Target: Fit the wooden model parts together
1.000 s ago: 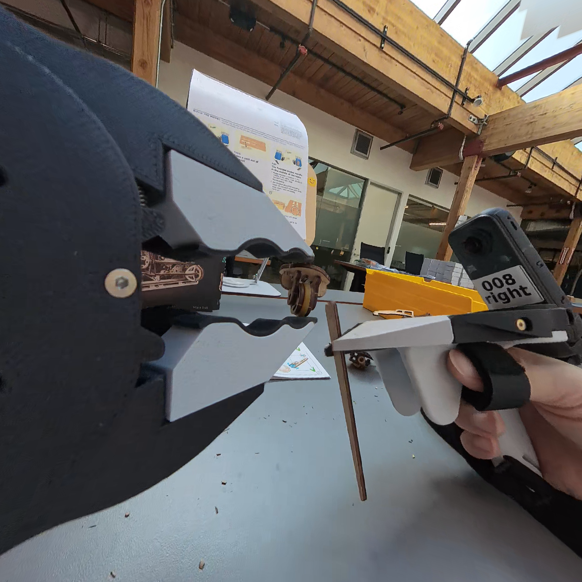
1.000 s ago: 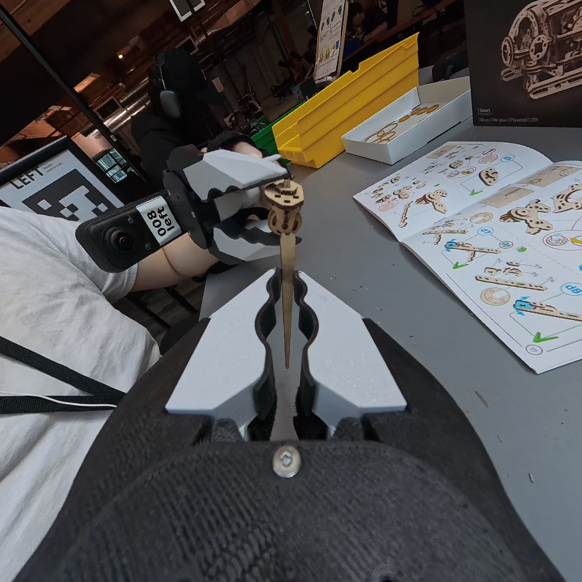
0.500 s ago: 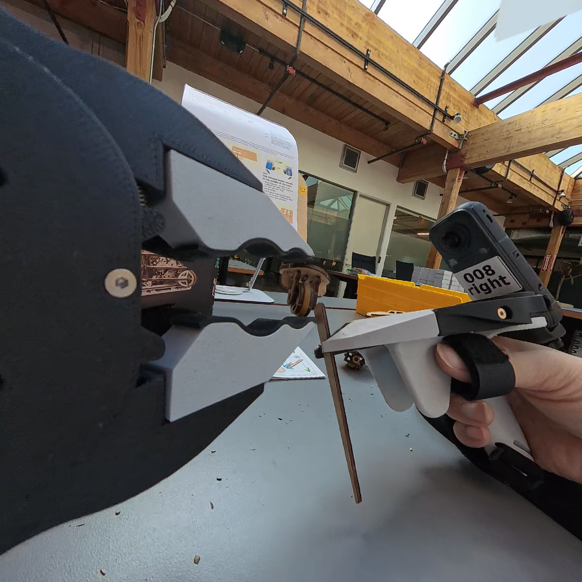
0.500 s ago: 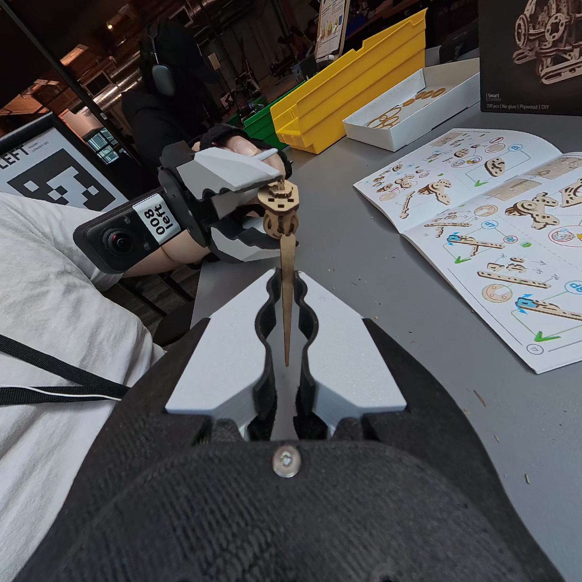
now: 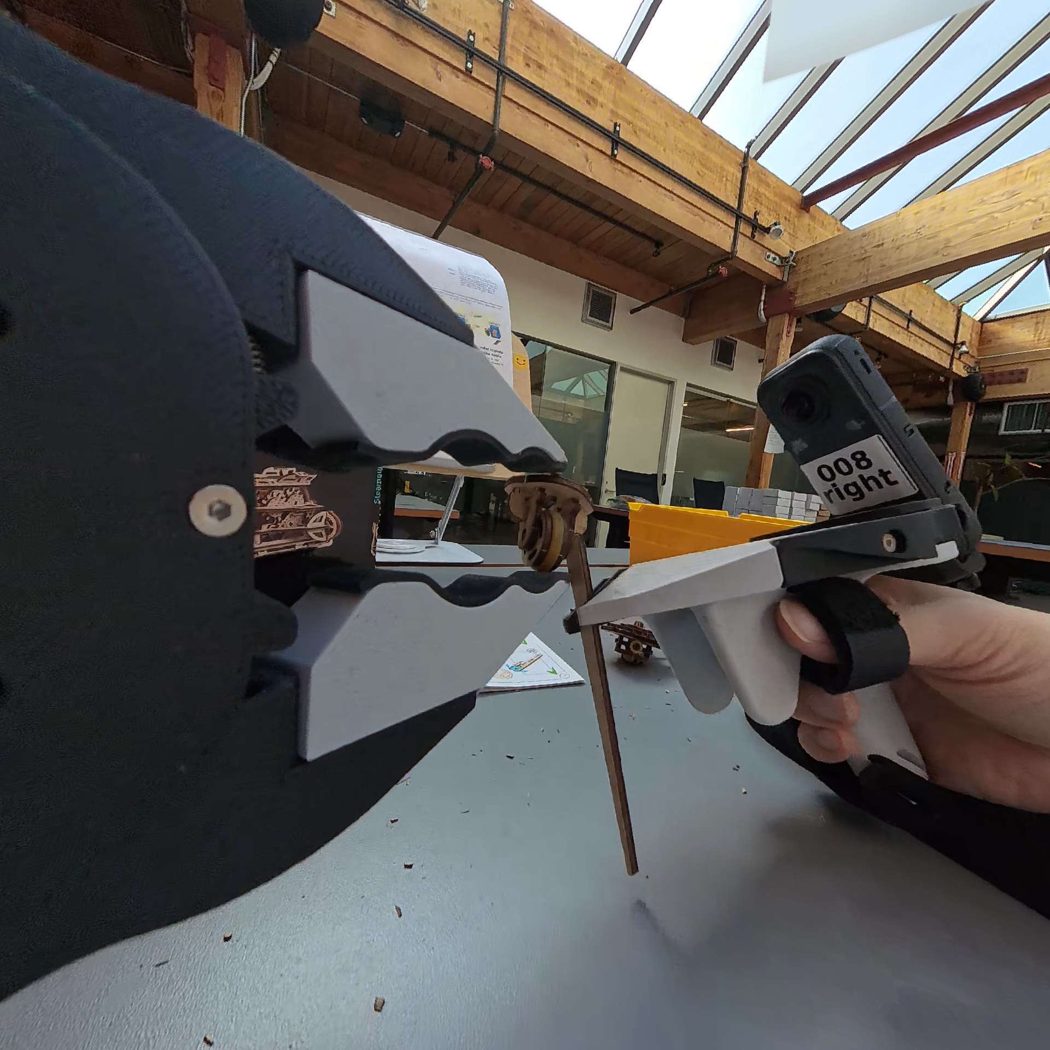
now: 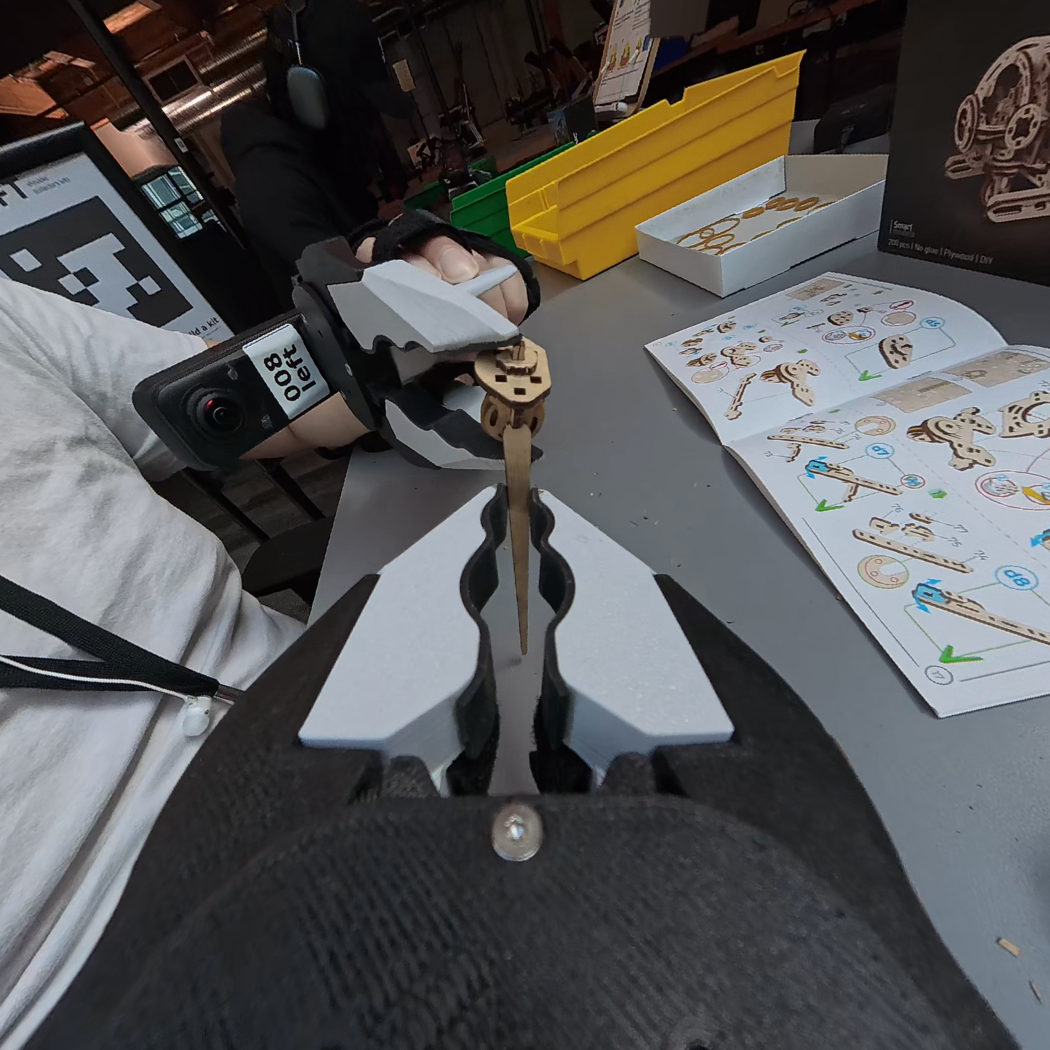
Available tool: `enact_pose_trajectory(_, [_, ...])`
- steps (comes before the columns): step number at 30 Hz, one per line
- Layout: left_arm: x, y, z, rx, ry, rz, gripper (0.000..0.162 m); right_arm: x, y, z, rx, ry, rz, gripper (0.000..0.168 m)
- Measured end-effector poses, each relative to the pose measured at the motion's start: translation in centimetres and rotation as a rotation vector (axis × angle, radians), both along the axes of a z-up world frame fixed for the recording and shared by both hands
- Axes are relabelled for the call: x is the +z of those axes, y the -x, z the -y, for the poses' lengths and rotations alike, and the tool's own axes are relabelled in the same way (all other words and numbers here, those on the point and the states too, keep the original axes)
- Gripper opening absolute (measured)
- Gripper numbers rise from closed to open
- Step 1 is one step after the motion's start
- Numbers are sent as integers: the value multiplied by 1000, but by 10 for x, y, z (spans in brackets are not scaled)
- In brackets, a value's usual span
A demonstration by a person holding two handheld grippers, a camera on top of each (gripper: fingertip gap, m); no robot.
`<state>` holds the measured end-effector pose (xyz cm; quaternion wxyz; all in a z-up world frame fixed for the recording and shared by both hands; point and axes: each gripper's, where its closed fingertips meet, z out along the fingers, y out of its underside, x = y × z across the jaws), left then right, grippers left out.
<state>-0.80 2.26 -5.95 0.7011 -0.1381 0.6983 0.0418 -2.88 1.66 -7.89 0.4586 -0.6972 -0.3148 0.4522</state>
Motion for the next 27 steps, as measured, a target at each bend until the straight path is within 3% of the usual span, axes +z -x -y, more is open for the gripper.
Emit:
enact_pose_trajectory(22, [4,0,26,-47,-183,29,32,-2,-1,21,65,-153,178,8])
enact_pose_trajectory(27, [4,0,30,-59,-194,37,32,-1,-5,21,29,-172,206,21])
